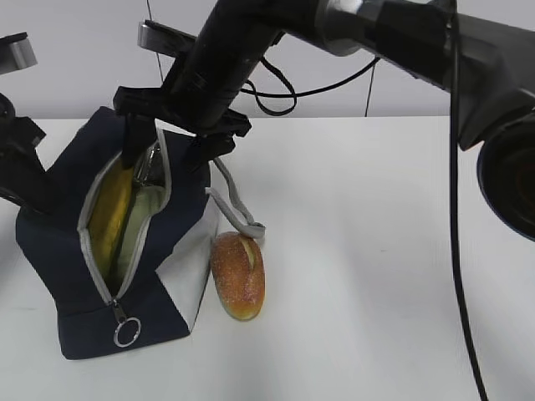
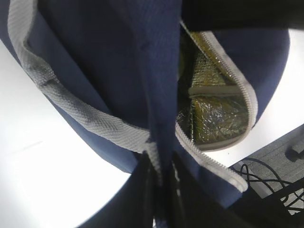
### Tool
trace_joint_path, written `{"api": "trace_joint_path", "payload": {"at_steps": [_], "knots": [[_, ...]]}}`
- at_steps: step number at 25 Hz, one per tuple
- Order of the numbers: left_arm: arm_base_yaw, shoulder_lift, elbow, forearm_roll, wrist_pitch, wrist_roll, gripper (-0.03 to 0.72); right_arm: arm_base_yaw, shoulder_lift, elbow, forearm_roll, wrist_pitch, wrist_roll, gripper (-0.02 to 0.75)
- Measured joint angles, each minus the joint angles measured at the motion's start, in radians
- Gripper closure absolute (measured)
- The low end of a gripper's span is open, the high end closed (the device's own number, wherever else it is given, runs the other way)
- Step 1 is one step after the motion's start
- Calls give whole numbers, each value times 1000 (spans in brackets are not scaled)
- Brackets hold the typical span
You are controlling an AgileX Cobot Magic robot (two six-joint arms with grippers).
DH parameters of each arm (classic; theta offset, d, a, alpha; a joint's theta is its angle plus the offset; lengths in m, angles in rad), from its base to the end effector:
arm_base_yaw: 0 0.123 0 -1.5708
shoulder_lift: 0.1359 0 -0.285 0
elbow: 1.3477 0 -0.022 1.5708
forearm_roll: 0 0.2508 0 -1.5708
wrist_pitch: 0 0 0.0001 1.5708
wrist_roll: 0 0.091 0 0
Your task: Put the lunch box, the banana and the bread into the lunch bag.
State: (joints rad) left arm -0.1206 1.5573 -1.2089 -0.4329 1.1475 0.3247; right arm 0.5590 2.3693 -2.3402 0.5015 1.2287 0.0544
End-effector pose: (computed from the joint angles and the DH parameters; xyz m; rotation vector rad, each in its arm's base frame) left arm 0.2930 -0.0706 0.2799 0.4278 2.8549 -0.5714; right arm 0.4131 0.3070 0.2556 -0.5968 2.7286 0.8594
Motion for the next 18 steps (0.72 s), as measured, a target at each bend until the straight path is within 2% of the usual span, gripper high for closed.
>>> {"api": "trace_joint_path", "payload": {"at_steps": [6,12,18], "knots": [[0,0,0,1,0,0,673,0,-69,29,-84,7,11,135],[0,0,0,1,0,0,673,0,-239,254,-195,9,11,140],[0,0,0,1,0,0,673,0,-395,456,-213,10,11,147]]}}
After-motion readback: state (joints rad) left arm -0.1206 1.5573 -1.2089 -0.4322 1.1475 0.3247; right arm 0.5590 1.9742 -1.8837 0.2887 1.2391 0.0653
